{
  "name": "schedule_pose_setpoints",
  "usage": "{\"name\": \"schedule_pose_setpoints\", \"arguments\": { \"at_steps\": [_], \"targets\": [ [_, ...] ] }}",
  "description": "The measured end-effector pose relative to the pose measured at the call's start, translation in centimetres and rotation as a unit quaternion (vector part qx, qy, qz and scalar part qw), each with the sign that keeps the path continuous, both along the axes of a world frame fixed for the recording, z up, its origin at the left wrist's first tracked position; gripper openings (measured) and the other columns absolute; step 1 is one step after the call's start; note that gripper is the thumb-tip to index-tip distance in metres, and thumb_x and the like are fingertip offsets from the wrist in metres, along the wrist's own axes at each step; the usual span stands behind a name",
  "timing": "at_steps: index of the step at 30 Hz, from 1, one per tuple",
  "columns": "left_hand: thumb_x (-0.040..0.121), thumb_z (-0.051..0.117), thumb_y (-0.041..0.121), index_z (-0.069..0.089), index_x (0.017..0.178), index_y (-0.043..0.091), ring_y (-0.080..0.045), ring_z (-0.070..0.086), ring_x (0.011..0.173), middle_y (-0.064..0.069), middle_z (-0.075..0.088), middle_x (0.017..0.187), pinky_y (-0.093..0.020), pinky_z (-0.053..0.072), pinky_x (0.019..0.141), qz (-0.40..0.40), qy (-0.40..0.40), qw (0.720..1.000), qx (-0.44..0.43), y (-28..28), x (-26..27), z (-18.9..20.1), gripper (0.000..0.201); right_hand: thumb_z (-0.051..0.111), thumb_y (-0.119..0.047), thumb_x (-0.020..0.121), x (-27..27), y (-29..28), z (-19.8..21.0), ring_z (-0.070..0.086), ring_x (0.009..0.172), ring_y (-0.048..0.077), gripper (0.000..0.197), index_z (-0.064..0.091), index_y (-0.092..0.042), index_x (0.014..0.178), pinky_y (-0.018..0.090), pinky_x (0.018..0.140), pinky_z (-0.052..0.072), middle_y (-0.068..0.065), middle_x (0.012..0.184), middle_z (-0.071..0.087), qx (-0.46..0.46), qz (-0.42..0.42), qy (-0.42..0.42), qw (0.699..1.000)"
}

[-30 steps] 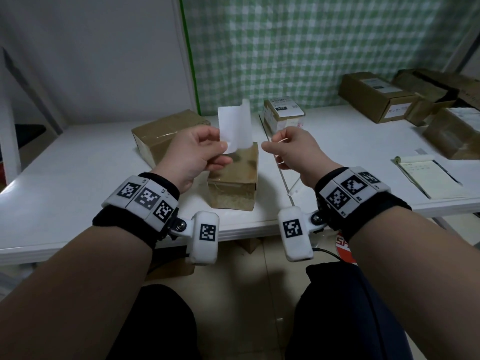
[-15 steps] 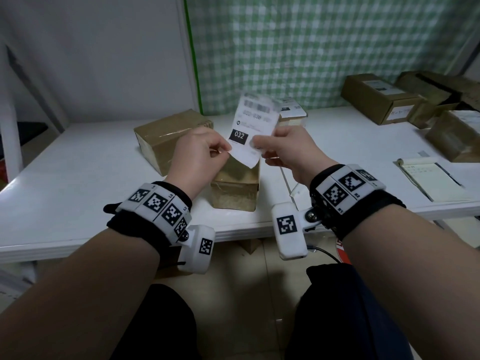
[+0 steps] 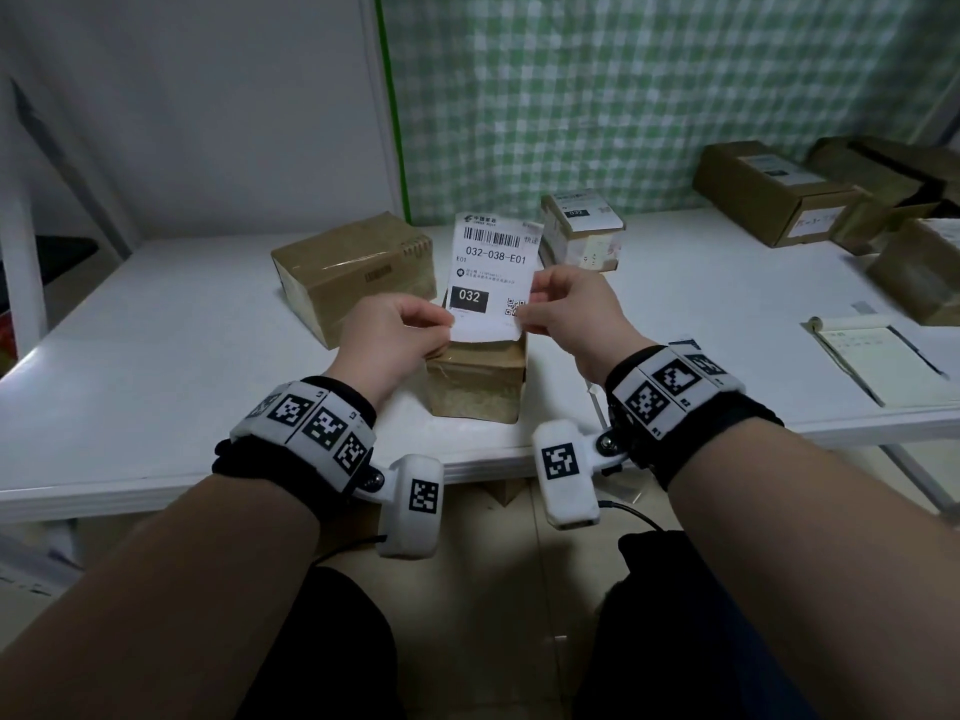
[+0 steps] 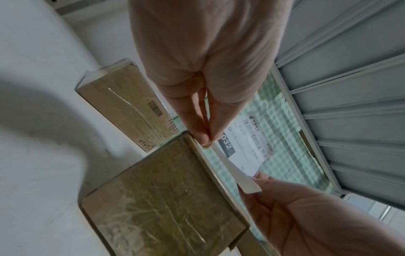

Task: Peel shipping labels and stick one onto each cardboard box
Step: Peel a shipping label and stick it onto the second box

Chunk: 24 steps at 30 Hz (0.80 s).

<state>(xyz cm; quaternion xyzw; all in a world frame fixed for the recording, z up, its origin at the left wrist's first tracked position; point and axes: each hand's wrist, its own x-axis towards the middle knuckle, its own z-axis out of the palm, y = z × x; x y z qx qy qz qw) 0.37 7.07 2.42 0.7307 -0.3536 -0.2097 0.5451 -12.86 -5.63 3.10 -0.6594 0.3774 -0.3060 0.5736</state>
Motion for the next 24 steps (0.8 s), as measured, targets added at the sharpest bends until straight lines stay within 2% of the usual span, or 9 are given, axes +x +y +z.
{"name": "schedule_pose_setpoints", "arguments": {
  "at_steps": [2, 5, 8, 10, 13, 16, 18, 22, 24],
  "targets": [
    [0.071, 0.071, -0.004, 0.072, 0.068, 0.024, -0.023, 0.068, 0.075, -0.003, 0.071, 0.078, -0.041, 0.057, 0.083, 0.005, -0.007, 1.000, 0.003, 0.0, 0.1, -0.1, 0.028, 0.064, 0.016, 0.072, 0.2, 0.0, -0.4, 0.059, 0.070, 0.023, 0.029, 0.063, -0.013, 0.073, 0.045, 0.084, 0.057, 0.004, 0.068, 0.062, 0.000, -0.005, -0.005, 1.000],
    [0.075, 0.070, 0.000, 0.071, 0.069, 0.025, -0.020, 0.065, 0.071, -0.003, 0.071, 0.084, -0.036, 0.057, 0.074, 0.009, -0.025, 1.000, 0.002, -0.1, 0.0, 0.0, 0.026, 0.064, 0.015, 0.074, 0.2, 0.0, -0.7, 0.057, 0.064, 0.021, 0.026, 0.062, -0.011, 0.072, 0.042, 0.079, 0.056, 0.005, 0.067, 0.060, 0.002, -0.008, -0.015, 1.000],
    [0.076, 0.071, 0.003, 0.070, 0.069, 0.029, -0.016, 0.064, 0.077, 0.005, 0.070, 0.084, -0.036, 0.055, 0.082, 0.004, -0.062, 0.998, 0.010, -0.3, 0.0, 0.0, 0.027, 0.064, 0.015, 0.074, 0.1, 0.0, -0.9, 0.054, 0.058, 0.018, 0.026, 0.060, -0.010, 0.071, 0.028, 0.062, 0.052, 0.006, 0.067, 0.060, 0.012, -0.005, -0.027, 1.000],
    [0.075, 0.072, 0.002, 0.069, 0.068, 0.028, -0.015, 0.064, 0.076, 0.007, 0.069, 0.082, -0.037, 0.056, 0.084, 0.007, -0.061, 0.998, 0.013, -0.3, -0.2, -0.1, 0.028, 0.064, 0.015, 0.075, 0.0, 0.0, -1.0, 0.054, 0.058, 0.017, 0.026, 0.060, -0.011, 0.071, 0.023, 0.058, 0.050, 0.006, 0.067, 0.059, 0.015, -0.003, -0.029, 0.999],
    [0.076, 0.071, 0.002, 0.069, 0.069, 0.028, -0.015, 0.064, 0.075, 0.006, 0.069, 0.081, -0.036, 0.056, 0.084, 0.014, -0.070, 0.997, 0.014, -0.2, -0.2, -0.3, 0.027, 0.063, 0.013, 0.076, -0.2, 0.0, -1.1, 0.055, 0.060, 0.016, 0.026, 0.059, -0.012, 0.071, 0.021, 0.057, 0.050, 0.004, 0.067, 0.060, 0.018, 0.004, -0.034, 0.999],
    [0.076, 0.070, 0.002, 0.069, 0.070, 0.027, -0.011, 0.062, 0.072, 0.006, 0.068, 0.077, -0.031, 0.055, 0.081, 0.017, -0.080, 0.997, 0.016, -0.2, -0.1, -0.3, 0.026, 0.063, 0.012, 0.076, -0.1, 0.0, -1.2, 0.056, 0.060, 0.017, 0.027, 0.058, -0.013, 0.071, 0.024, 0.059, 0.050, 0.003, 0.065, 0.060, 0.021, 0.006, -0.036, 0.999],
    [0.077, 0.069, 0.001, 0.070, 0.073, 0.025, -0.009, 0.060, 0.068, 0.007, 0.066, 0.073, -0.029, 0.054, 0.079, 0.014, -0.088, 0.996, 0.023, -0.3, -0.2, -0.3, 0.024, 0.063, 0.013, 0.075, -0.1, 0.0, -1.2, 0.056, 0.061, 0.017, 0.027, 0.058, -0.013, 0.070, 0.026, 0.061, 0.050, 0.002, 0.063, 0.060, 0.023, 0.004, -0.039, 0.999],
    [0.077, 0.068, 0.000, 0.072, 0.078, 0.018, -0.009, 0.060, 0.069, 0.004, 0.067, 0.076, -0.024, 0.052, 0.075, 0.008, -0.108, 0.993, 0.035, -0.4, -0.1, -0.4, 0.019, 0.062, 0.015, 0.073, -0.1, 0.0, -1.4, 0.058, 0.063, 0.018, 0.029, 0.058, -0.013, 0.067, 0.028, 0.062, 0.051, 0.000, 0.063, 0.061, 0.025, 0.006, -0.037, 0.999],
    [0.077, 0.067, 0.000, 0.072, 0.079, 0.015, -0.006, 0.059, 0.066, 0.007, 0.065, 0.073, -0.021, 0.048, 0.071, 0.006, -0.125, 0.991, 0.043, -0.4, -0.2, -0.4, 0.017, 0.062, 0.015, 0.073, -0.1, -0.1, -1.6, 0.057, 0.062, 0.017, 0.029, 0.057, -0.013, 0.066, 0.027, 0.061, 0.051, 0.000, 0.062, 0.060, 0.024, 0.007, -0.035, 0.999]
  ]
}}
